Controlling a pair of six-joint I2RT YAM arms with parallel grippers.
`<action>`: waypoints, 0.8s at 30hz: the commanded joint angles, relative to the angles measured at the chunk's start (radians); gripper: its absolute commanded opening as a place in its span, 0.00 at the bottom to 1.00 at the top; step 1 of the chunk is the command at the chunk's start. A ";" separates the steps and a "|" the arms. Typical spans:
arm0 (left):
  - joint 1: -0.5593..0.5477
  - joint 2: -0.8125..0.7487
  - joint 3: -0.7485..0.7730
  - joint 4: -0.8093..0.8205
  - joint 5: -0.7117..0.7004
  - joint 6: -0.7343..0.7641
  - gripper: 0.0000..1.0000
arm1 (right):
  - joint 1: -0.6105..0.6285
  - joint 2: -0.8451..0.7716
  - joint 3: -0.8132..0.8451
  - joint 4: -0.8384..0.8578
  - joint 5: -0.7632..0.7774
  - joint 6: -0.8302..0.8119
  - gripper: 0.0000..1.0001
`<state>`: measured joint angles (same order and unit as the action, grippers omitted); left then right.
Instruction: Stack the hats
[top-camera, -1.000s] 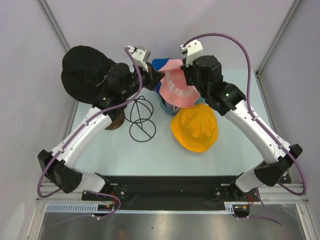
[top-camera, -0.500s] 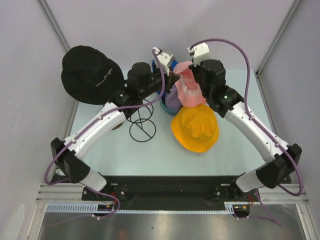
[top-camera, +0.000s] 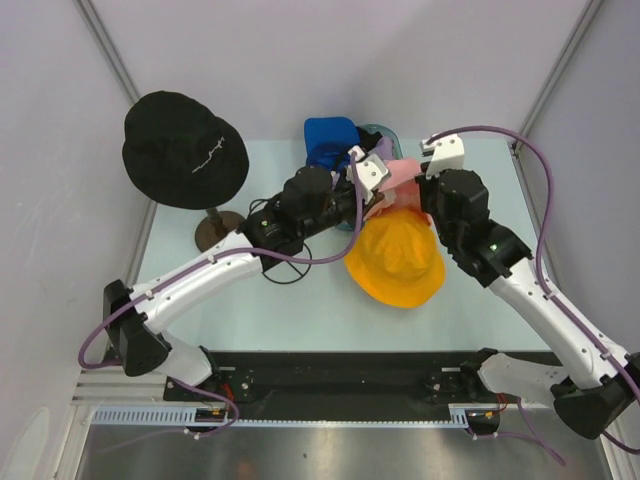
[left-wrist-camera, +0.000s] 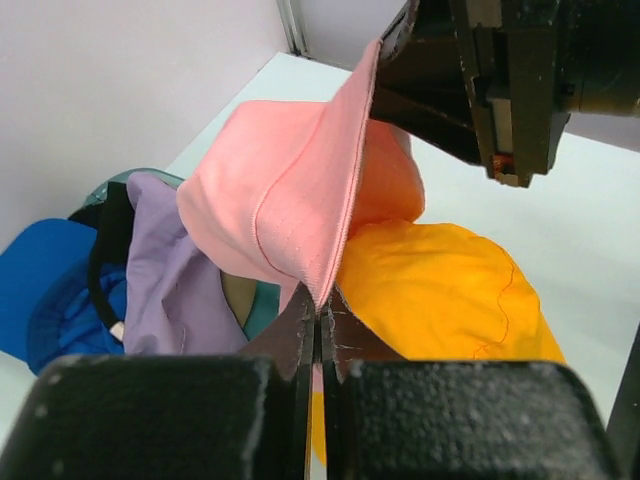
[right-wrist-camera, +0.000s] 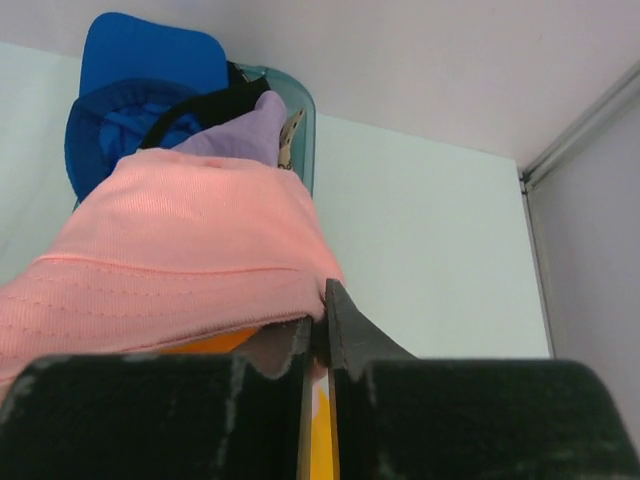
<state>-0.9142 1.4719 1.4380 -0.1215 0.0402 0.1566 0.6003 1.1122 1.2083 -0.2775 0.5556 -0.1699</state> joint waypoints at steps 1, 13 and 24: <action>-0.031 -0.107 -0.007 -0.067 -0.077 0.067 0.00 | -0.045 -0.034 0.083 -0.245 0.193 0.157 0.16; -0.048 -0.150 -0.059 -0.089 -0.054 0.052 0.00 | 0.101 -0.213 0.185 -0.583 -0.209 0.735 0.71; -0.104 -0.185 -0.108 -0.090 -0.089 0.072 0.00 | 0.426 -0.269 0.002 -0.421 -0.011 1.449 0.71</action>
<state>-0.9985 1.3388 1.3449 -0.2276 -0.0273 0.2012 0.9394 0.8185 1.2377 -0.7803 0.4366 0.9874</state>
